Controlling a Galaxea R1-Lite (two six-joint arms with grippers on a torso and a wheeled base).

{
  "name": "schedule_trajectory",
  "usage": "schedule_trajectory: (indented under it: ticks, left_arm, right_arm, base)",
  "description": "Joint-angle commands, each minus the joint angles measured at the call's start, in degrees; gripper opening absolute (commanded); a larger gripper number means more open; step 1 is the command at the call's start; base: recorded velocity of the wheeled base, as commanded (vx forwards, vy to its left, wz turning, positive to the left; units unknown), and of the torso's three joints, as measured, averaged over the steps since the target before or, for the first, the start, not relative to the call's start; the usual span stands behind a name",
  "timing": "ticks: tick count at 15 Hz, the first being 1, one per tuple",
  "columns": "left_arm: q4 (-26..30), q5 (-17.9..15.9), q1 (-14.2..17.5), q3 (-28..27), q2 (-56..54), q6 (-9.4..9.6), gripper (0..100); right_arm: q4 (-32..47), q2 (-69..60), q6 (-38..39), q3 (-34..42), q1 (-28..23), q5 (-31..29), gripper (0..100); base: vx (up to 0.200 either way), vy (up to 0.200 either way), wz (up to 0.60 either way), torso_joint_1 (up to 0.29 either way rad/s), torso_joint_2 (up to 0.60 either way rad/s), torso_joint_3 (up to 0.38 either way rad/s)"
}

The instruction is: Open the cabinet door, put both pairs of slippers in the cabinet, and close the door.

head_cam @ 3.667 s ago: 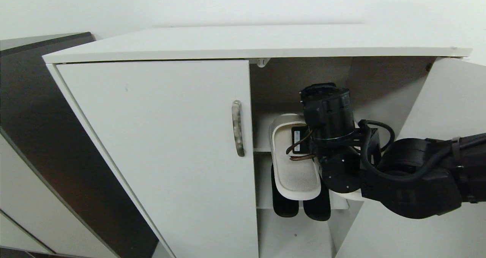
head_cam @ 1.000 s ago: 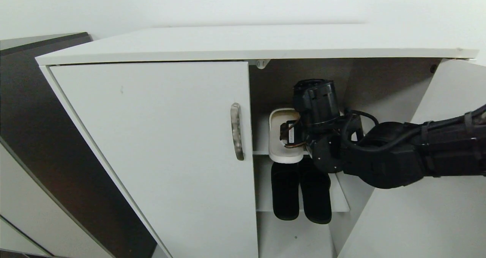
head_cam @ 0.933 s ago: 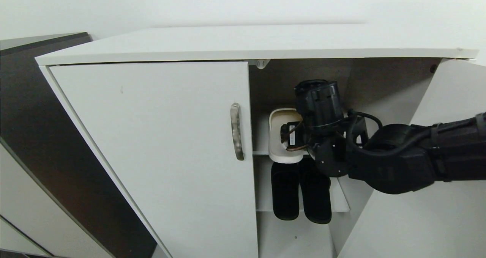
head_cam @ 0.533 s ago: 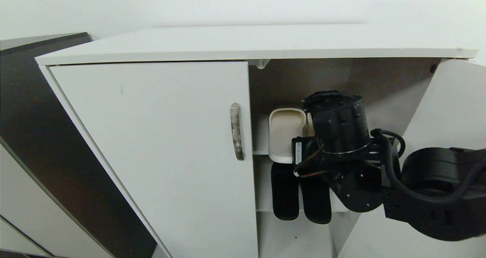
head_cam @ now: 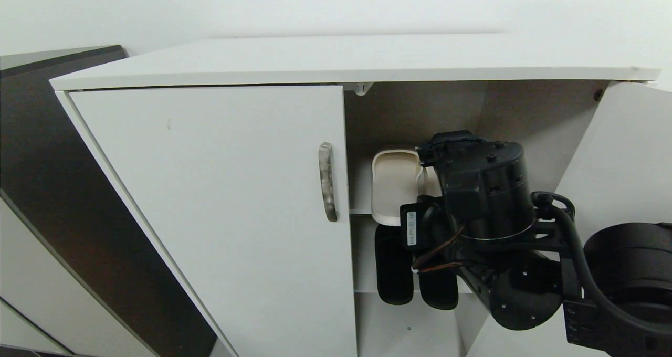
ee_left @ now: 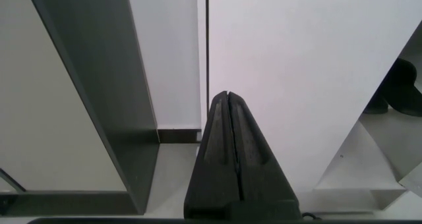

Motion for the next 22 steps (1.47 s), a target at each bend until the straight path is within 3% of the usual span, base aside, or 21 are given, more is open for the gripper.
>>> schedule_trajectory:
  ticks: [1,7,22]
  left_arm:
    - [-0.01,0.02,0.02,0.0,0.07,-0.02,0]
    - [-0.01,-0.07,0.02,0.0,0.07,0.07,0]
    - [-0.01,0.02,0.02,0.0,0.07,0.07,0]
  right_arm:
    - [-0.01,-0.25,-0.03,0.17,0.03,0.02,0]
    - [-0.1,-0.25,-0.21,0.52,-0.15,0.11,0]
    - [-2.12,-1.13,-1.52,3.94,-0.24,0.55,0]
  base:
    - [0.0,0.0,0.0,0.0,0.0,0.0]
    - [0.0,0.0,0.0,0.0,0.0,0.0]
    - [-0.2,0.0,0.0,0.002,0.0,0.003]
